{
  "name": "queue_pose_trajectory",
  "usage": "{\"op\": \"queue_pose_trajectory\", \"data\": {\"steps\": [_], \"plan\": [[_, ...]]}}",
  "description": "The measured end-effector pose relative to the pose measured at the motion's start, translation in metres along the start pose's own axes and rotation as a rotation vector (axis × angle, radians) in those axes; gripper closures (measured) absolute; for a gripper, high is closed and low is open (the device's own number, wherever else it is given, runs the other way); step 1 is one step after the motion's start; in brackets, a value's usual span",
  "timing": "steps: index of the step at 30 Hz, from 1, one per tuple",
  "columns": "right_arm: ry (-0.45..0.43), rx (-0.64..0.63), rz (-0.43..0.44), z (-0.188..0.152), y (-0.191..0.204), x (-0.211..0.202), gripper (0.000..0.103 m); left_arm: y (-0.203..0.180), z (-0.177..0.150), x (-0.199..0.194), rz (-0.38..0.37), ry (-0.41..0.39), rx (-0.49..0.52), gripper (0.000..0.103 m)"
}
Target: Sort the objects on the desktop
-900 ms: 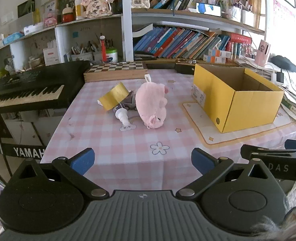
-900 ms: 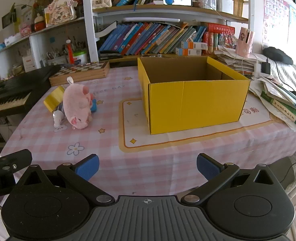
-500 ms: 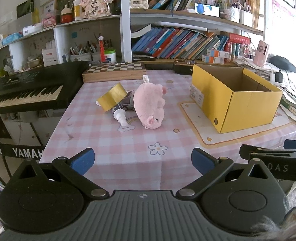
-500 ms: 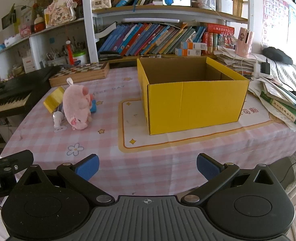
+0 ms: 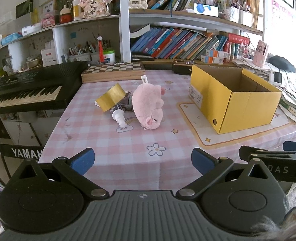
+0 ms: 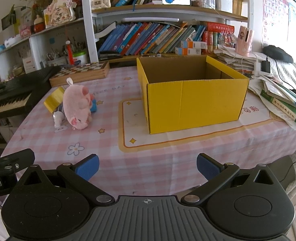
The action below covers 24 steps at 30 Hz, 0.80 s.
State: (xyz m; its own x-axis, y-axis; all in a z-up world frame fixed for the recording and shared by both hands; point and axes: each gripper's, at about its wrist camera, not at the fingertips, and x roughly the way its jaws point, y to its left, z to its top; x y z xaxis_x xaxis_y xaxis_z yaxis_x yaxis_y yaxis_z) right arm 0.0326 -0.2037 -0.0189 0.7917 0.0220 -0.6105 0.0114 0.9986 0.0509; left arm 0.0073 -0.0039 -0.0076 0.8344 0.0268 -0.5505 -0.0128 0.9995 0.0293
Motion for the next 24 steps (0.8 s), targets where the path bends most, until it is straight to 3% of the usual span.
{"op": "queue_pose_trajectory", "data": {"steps": [24], "plan": [[-0.001,-0.009,0.011,0.0007,0.0052,0.0018,0.0,0.0001,0.0014,0.0016,-0.013,-0.001,-0.002,0.0]]}}
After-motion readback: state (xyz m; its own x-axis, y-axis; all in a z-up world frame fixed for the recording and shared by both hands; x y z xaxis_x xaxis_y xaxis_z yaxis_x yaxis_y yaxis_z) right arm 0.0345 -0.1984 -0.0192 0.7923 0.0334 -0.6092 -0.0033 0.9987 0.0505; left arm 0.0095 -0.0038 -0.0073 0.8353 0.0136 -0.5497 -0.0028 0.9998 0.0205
